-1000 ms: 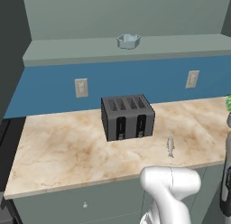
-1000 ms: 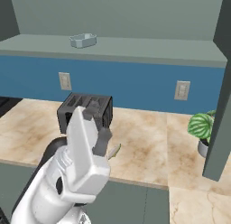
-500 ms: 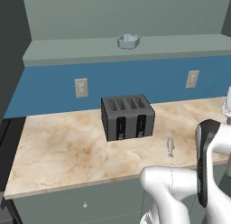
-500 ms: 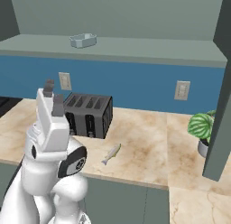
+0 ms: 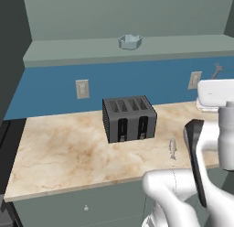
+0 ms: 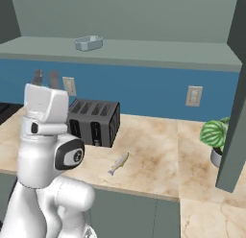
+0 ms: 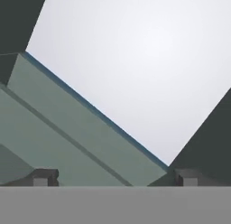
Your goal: Retrieve the tupperware from the cabinet, then place the raw meat into the tupperware to avoid contamination.
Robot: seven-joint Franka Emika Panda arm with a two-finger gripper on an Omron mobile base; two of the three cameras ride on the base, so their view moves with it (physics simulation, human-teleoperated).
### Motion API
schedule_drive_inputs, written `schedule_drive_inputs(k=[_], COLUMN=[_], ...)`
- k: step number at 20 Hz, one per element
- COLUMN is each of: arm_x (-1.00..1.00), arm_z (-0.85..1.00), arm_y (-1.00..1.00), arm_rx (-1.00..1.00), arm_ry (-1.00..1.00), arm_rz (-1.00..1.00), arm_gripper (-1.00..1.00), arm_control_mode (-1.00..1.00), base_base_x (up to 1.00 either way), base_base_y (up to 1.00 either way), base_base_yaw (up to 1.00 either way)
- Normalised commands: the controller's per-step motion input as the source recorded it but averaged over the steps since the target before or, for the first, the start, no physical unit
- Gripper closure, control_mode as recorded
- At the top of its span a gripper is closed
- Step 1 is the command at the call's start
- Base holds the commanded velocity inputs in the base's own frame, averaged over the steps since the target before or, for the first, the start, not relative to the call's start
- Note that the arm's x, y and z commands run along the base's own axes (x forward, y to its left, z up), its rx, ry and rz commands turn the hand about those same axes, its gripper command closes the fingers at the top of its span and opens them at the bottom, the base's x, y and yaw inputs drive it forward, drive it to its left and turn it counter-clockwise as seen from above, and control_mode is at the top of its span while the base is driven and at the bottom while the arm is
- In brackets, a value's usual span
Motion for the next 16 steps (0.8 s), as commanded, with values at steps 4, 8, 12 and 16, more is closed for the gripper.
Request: schedule_drive_inputs(k=[4,8,12,16], arm_x=[0.0,-0.02,0.0,-0.01], arm_z=[0.48,0.23,0.01,-0.07], arm_y=[0.37,0.21,0.16,0.07], arm_rx=[0.02,0.0,-0.03,-0.08], arm_ry=[0.37,0.49,0.5,0.5], arm_rz=[0.07,0.0,0.0,0.0], arm_gripper=[-1.0,-1.0,-1.0,-1.0], arm_control_mode=[-1.0,-1.0,-1.0,-1.0], base_base_x=[0.0,0.0,0.0,0.0], base_base_y=[0.0,0.0,0.0,0.0], base_base_yaw=[0.0,0.0,0.0,0.0])
